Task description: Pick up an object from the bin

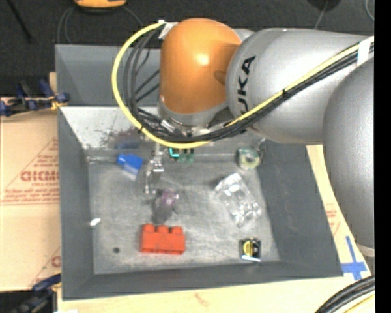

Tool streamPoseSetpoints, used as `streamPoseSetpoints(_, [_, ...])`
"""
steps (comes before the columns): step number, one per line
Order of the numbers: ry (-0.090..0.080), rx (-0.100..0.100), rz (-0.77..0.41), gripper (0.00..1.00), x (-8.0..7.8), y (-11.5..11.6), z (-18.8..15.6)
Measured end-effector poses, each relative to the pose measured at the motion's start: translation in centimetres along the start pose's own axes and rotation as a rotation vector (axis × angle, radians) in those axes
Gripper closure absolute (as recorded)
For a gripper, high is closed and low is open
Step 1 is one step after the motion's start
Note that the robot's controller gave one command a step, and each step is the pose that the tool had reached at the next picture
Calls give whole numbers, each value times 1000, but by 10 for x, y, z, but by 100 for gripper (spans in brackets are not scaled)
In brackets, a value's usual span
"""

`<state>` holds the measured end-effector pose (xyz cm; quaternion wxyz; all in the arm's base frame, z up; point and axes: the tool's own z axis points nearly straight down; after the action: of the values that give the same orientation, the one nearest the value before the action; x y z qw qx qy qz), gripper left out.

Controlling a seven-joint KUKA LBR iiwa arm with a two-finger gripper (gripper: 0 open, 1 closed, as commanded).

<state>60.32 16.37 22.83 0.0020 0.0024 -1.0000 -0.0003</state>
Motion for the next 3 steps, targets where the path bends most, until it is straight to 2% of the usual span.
streamPoseSetpoints(1, [5,4,83,0,57,-61,92])
streamPoseSetpoints(2, [-20,-4,132,0,77,-63,135])
streamPoseSetpoints(3, [-28,-10,-40,0,85,-59,141])
